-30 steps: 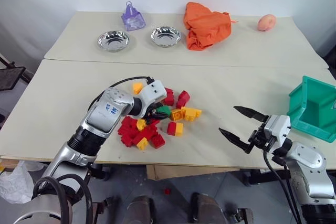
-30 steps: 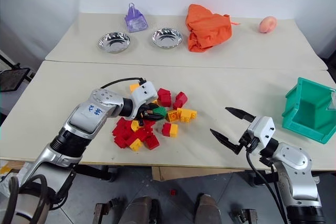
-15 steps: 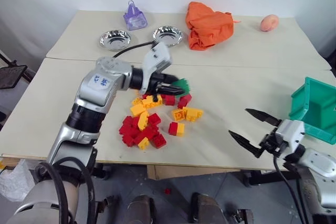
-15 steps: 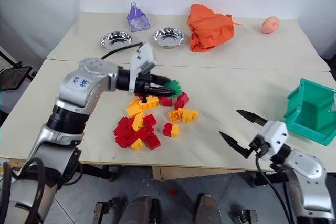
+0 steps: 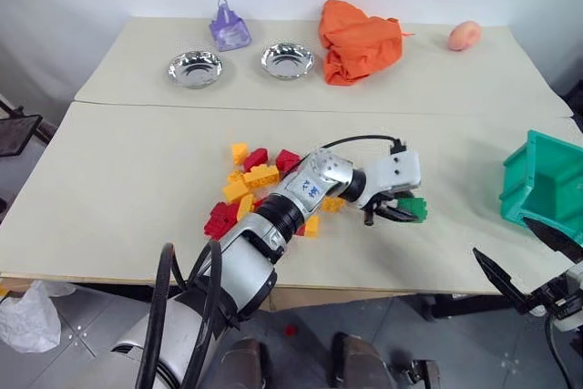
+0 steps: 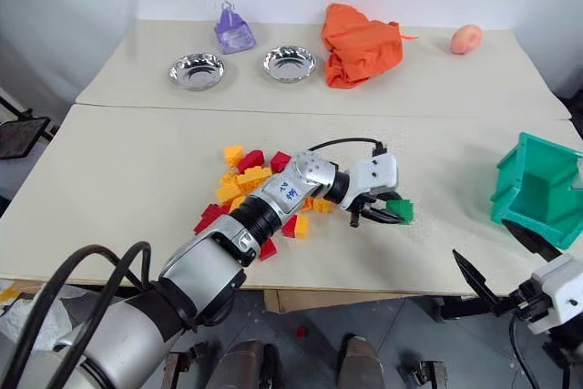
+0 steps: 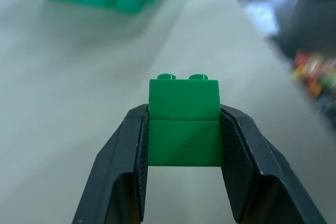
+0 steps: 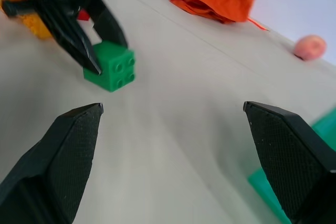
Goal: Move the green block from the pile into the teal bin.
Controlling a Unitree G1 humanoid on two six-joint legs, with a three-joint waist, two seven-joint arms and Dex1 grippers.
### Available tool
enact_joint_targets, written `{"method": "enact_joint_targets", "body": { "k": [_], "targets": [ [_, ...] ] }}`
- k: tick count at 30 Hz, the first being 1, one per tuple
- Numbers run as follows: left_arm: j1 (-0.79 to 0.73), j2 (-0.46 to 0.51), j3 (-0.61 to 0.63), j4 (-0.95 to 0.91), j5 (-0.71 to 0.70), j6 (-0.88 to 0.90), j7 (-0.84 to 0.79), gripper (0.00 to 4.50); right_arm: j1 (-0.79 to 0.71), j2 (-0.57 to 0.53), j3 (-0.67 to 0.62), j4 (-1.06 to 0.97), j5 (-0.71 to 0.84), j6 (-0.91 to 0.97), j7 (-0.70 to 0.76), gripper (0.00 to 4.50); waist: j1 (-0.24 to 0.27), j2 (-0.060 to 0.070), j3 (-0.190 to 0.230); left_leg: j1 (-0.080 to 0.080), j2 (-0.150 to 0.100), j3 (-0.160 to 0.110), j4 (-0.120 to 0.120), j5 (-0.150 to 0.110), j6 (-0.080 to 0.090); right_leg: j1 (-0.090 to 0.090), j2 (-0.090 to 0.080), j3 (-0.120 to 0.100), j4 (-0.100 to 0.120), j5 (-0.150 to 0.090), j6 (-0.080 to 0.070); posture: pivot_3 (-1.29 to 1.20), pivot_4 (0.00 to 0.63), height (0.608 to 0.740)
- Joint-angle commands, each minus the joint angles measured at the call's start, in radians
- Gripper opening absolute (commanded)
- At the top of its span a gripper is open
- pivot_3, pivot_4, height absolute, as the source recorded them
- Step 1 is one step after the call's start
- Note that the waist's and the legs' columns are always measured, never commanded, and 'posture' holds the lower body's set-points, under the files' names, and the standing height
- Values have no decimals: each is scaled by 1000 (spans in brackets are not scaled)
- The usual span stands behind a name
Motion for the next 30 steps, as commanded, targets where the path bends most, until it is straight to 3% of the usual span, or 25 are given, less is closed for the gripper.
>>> {"method": "enact_joint_targets", "body": {
  "k": [1,5,12,15,18,21,25,30],
  "targets": [
    [-20,-48,46,11,-6,-57,-2,2766,18,30,-10,-63,20,-17,-26,4500,1,0,0,-1,0,0,1,0,0,0,0,0,1,0,0,0,150,740],
    [-7,-39,142,-27,-87,-113,-81,3921,23,33,0,-59,23,-11,-16,4500,5,0,0,-2,0,-1,1,-1,1,0,0,0,1,0,0,0,150,740],
    [124,131,284,-267,-248,-184,-350,3921,-121,-145,42,13,102,159,71,4500,-11,2,-1,0,0,0,1,-1,1,0,0,0,3,0,0,0,150,740],
    [232,286,351,-416,-307,-238,-433,4455,-263,-287,117,77,101,274,130,4500,-17,2,-1,0,1,-1,1,0,1,0,0,-1,6,0,-1,0,150,740],
    [308,391,358,-518,-313,-190,-451,4481,-354,-362,179,119,86,334,170,4500,-23,3,-1,0,0,-2,2,0,1,0,0,0,7,0,-1,0,150,740],
    [438,533,409,-653,-338,-161,-454,4481,-525,-464,339,167,45,447,231,4500,-23,3,-1,-1,0,-2,3,0,1,0,0,-1,7,0,-1,0,150,740],
    [629,663,457,-857,-405,-25,-446,4481,-786,-500,559,256,-61,574,266,4500,-25,2,-1,-2,1,-4,6,0,1,0,0,-2,7,0,-1,0,150,740],
    [752,715,476,-1022,-444,73,-388,4481,-959,-482,735,355,-179,646,306,4500,-1,2,0,-4,1,-6,9,-1,1,0,0,-3,8,0,-1,0,150,740]
  ]
}}
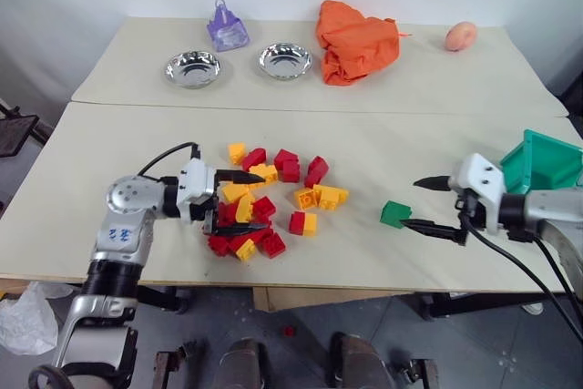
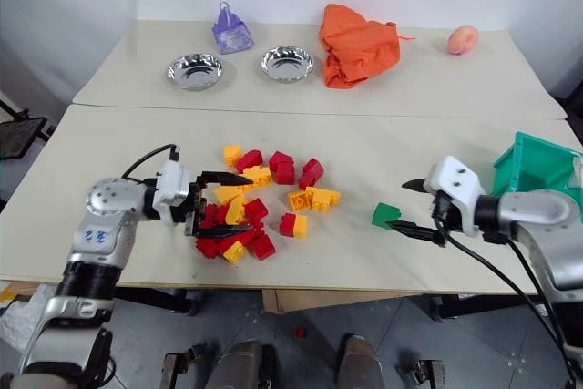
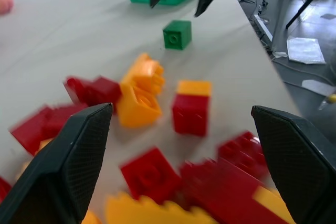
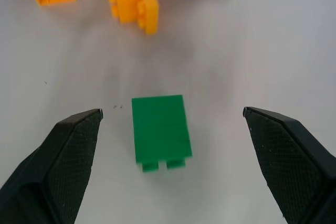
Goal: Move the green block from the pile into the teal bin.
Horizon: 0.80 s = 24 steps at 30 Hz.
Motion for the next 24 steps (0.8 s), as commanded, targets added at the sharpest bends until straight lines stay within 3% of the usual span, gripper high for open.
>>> {"method": "enact_joint_targets", "body": {
  "k": [1,3,6,13,19,24],
  "targets": [
    [38,22,12,-127,-35,41,36,4481,-68,-1,90,65,-90,0,46,4500,8,0,0,0,0,0,1,0,0,0,0,0,0,0,0,0,150,740],
    [57,25,5,-160,-34,52,50,4481,-112,16,137,112,-135,-15,56,4500,4,0,0,-1,0,0,1,0,0,0,0,0,0,0,0,0,150,740],
    [64,25,-2,-180,-30,55,64,4500,-144,45,141,145,-154,-32,54,3932,2,0,0,-1,0,0,1,0,0,0,0,0,0,0,0,0,150,740],
    [73,4,-9,-201,-55,86,95,4500,-106,43,94,132,-156,-21,51,1496,3,0,0,-1,0,1,1,0,0,0,0,0,0,0,0,0,150,740],
    [88,-46,10,-210,-100,131,171,4500,60,69,-235,54,-5,30,-68,1517,9,0,0,-1,0,1,1,0,0,0,0,-1,0,0,1,0,150,740],
    [88,-136,-29,-235,-94,128,249,4500,207,134,-647,27,80,16,-248,1517,10,0,0,0,0,0,1,0,0,1,0,0,-1,1,1,0,150,740]
  ]
}}
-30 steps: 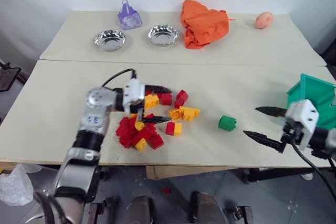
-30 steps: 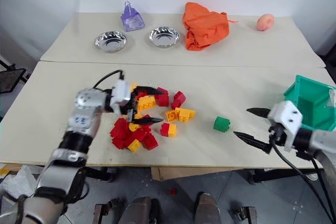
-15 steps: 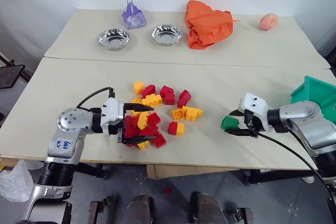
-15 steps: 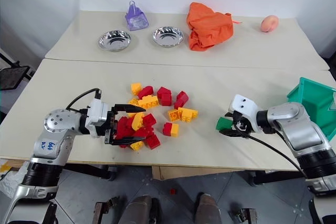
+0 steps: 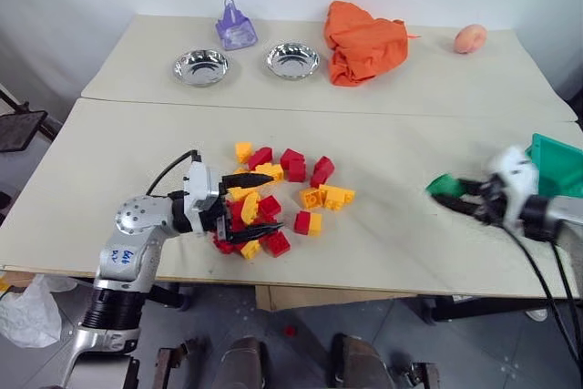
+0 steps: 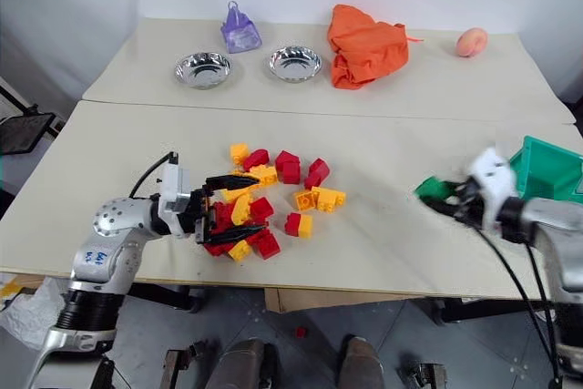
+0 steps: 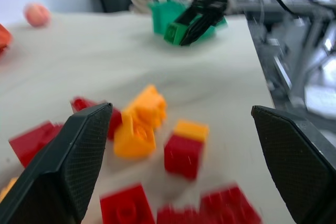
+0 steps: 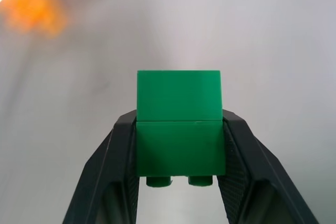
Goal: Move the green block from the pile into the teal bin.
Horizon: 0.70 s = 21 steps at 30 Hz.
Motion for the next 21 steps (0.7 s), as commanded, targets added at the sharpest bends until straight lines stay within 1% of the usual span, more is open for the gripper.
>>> {"method": "enact_joint_targets", "body": {
  "k": [1,3,6,8,11,14,16,17,21],
  "targets": [
    [2,-43,-33,-49,1,-16,40,4500,45,9,-276,-21,41,-14,-134,1517,-3,0,0,0,0,0,0,0,0,0,0,0,0,0,0,0,150,740],
    [-7,-78,-58,-47,14,-24,67,4500,68,2,-385,8,35,-32,-195,1517,-3,1,0,1,0,0,0,0,0,0,0,0,0,0,0,0,150,740],
    [-32,-130,-89,-39,27,-25,105,4500,99,-29,-450,96,-18,-107,-242,1517,-4,1,0,1,0,1,-1,0,0,1,0,1,-1,0,0,0,150,740],
    [-45,-151,-106,-29,37,-30,116,4500,105,-49,-445,156,-37,-135,-248,1517,-7,1,0,2,0,1,-1,0,0,1,0,1,-1,0,0,0,150,740],
    [-85,-220,-102,7,24,-36,176,4500,80,-70,-385,245,-53,-165,-239,1517,-11,1,-1,3,0,2,-1,0,0,1,0,2,0,0,0,0,150,740],
    [-100,-213,-123,43,63,-68,158,4500,4,-77,-316,342,-65,-206,-237,1517,-23,3,-2,4,0,3,-1,0,0,2,0,3,0,0,0,0,150,740],
    [-105,-205,-122,53,68,-76,154,4500,-37,-81,-284,390,-73,-223,-245,2253,-31,5,-3,4,0,3,-2,0,0,2,0,3,0,0,0,0,150,740],
    [-107,-199,-117,55,68,-77,155,4500,-57,-81,-271,413,-74,-231,-248,2511,-31,5,-3,5,0,3,-3,0,0,1,0,3,0,0,0,0,150,740],
    [-90,-157,-92,43,77,-79,166,4500,-86,-82,-224,458,-88,-272,-231,3844,-30,5,-3,4,0,3,-3,0,0,1,0,3,-1,0,0,0,150,740]
  ]
}}
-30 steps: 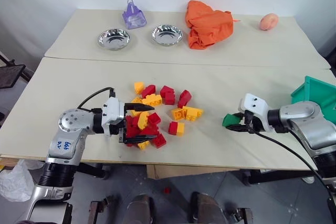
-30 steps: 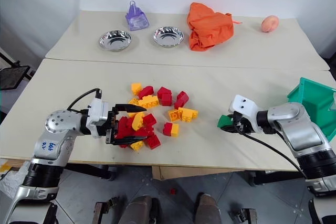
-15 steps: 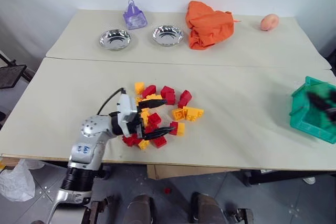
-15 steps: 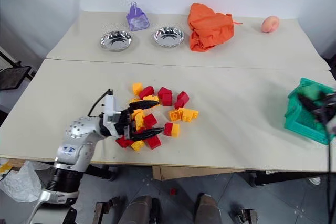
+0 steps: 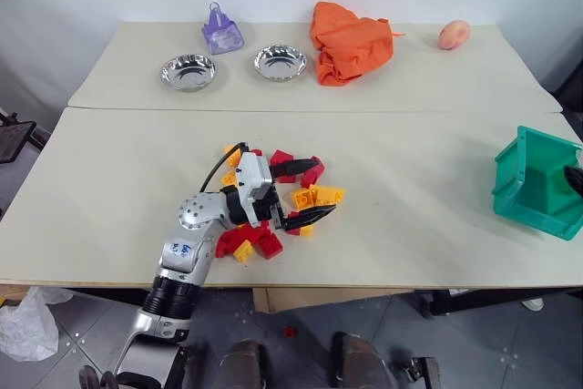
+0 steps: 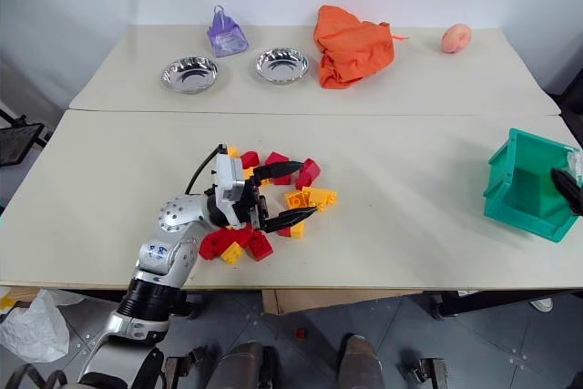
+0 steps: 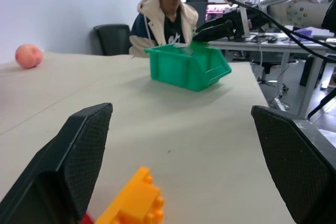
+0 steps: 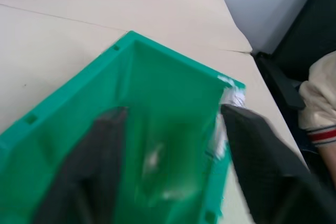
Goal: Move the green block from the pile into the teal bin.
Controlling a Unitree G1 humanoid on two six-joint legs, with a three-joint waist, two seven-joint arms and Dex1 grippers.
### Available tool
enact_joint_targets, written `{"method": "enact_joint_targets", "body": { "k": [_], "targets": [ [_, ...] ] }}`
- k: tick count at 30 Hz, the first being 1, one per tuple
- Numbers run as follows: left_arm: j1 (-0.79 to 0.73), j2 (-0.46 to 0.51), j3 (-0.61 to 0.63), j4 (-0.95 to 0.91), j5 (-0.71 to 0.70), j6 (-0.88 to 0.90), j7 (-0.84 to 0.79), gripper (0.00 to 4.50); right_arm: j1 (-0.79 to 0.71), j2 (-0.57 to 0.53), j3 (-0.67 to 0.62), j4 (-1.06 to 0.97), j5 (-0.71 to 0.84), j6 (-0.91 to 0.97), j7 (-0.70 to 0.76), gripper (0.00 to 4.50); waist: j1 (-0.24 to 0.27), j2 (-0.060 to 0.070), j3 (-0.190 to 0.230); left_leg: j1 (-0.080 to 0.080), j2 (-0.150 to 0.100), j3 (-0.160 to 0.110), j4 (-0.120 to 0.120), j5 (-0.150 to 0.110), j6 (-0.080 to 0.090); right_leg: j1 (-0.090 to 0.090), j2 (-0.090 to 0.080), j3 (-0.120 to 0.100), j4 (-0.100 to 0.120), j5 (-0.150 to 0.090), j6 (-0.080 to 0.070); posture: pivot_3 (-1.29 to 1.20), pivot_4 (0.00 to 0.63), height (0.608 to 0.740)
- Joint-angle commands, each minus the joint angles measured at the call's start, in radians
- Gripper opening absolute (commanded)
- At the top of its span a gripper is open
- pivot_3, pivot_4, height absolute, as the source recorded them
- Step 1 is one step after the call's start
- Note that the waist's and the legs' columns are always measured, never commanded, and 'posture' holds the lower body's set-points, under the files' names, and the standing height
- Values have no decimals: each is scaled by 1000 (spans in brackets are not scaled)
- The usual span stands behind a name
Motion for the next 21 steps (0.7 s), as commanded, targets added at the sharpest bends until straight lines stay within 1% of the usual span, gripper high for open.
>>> {"method": "enact_joint_targets", "body": {
  "k": [1,2,5,8,10,13,15,18,21],
  "targets": [
    [11,40,32,-36,13,-23,15,4500,-19,-34,6,17,-5,-54,6,4204,2,0,0,0,0,0,0,0,0,0,0,0,0,0,0,0,150,740],
    [21,55,44,-44,12,-25,19,4500,-21,-29,6,9,5,-74,18,4473,3,0,0,0,0,0,0,0,0,0,0,0,0,0,0,0,150,740],
    [41,88,74,-50,35,-53,51,4500,-15,-8,16,-36,45,-120,85,4473,3,0,0,0,0,0,0,0,0,0,0,0,0,0,0,0,150,740],
    [75,141,110,-65,60,-40,90,4500,26,48,61,-193,149,-146,250,4473,1,0,0,0,0,0,0,0,0,0,0,0,0,0,0,0,150,740],
    [113,181,144,-84,67,-42,107,4500,65,87,114,-304,199,-119,313,4473,-4,0,0,0,1,-1,-1,0,0,0,0,0,0,0,0,0,150,740],
    [206,251,205,-123,70,-43,119,4500,156,140,255,-428,171,-183,408,4473,-2,0,0,0,1,-1,-1,0,0,0,1,0,0,0,0,0,150,740],
    [262,278,241,-143,56,-37,129,4500,170,176,306,-445,163,-207,421,4473,0,0,0,0,1,-1,-2,0,0,0,0,0,0,0,0,0,150,740],
    [324,298,283,-153,31,-14,137,4500,159,206,343,-421,154,-237,428,4473,11,0,0,0,0,-1,0,0,0,0,0,0,0,0,0,0,150,740],
    [412,315,339,-154,48,-46,150,4500,132,222,382,-335,109,-332,453,4473,13,0,0,0,1,-1,0,0,0,0,0,0,0,0,0,0,150,740]
  ]
}}
